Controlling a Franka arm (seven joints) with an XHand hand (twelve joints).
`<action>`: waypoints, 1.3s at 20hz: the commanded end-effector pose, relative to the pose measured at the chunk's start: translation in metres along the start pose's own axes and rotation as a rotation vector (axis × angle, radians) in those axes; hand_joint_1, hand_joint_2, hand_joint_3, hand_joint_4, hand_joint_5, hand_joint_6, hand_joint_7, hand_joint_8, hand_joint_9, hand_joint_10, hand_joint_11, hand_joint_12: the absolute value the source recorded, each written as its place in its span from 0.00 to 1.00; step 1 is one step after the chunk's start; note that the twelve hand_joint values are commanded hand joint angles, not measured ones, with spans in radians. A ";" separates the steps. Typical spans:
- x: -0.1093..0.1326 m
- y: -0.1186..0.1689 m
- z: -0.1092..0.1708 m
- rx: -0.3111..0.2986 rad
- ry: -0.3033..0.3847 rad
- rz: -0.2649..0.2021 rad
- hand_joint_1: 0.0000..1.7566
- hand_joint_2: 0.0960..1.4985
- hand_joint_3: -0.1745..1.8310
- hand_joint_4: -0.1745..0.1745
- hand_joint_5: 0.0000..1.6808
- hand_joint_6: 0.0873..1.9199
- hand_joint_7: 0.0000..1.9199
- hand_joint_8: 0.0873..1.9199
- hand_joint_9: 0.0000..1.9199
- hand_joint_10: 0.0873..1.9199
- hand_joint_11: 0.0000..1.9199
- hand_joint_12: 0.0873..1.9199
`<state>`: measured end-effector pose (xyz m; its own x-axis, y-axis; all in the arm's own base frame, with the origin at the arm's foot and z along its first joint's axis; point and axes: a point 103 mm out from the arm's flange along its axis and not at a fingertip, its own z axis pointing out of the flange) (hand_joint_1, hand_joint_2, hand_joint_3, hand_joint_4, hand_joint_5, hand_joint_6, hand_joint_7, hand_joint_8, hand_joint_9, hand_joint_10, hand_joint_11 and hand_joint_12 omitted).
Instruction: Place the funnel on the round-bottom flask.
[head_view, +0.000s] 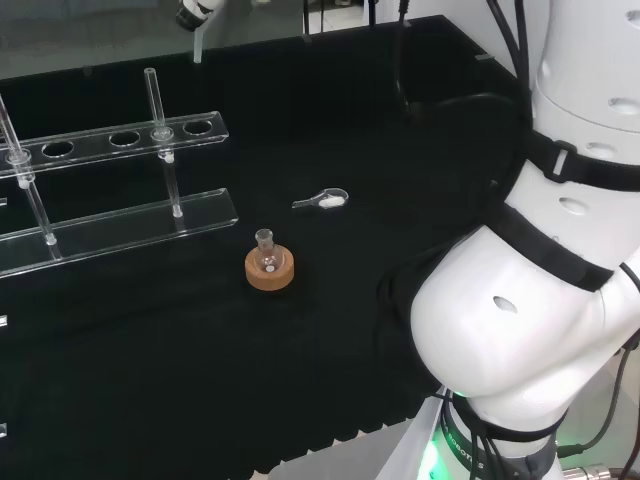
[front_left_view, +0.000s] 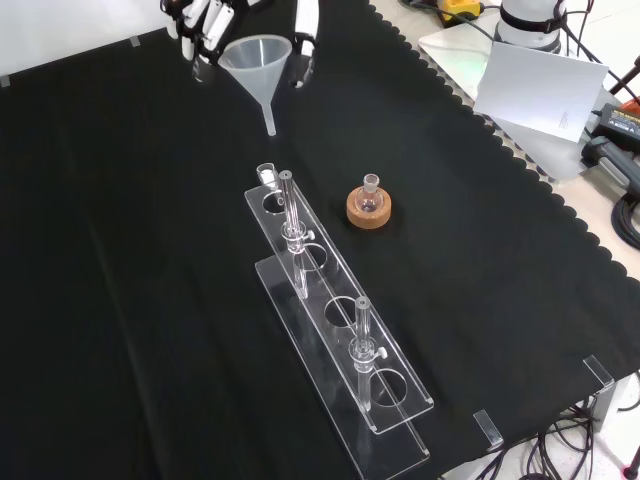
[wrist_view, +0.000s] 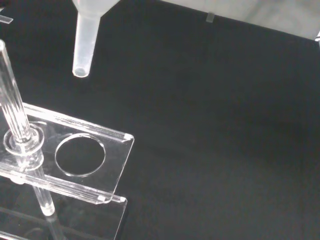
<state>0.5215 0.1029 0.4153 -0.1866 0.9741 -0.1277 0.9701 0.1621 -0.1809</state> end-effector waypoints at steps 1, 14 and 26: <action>-0.005 -0.004 -0.006 -0.005 0.009 0.003 0.35 0.49 0.11 0.63 0.45 0.00 0.45 0.18 0.27 0.24 0.00 0.60; -0.022 -0.047 -0.008 -0.043 0.007 0.044 0.35 0.50 0.11 0.64 0.45 0.01 0.46 0.18 0.27 0.24 0.00 0.59; -0.029 -0.097 0.028 -0.005 -0.035 0.083 0.35 0.50 0.11 0.65 0.46 0.01 0.47 0.18 0.28 0.24 0.00 0.58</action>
<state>0.4507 0.0656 0.4218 -0.1358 0.9793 -0.1502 0.9803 0.1108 -0.1638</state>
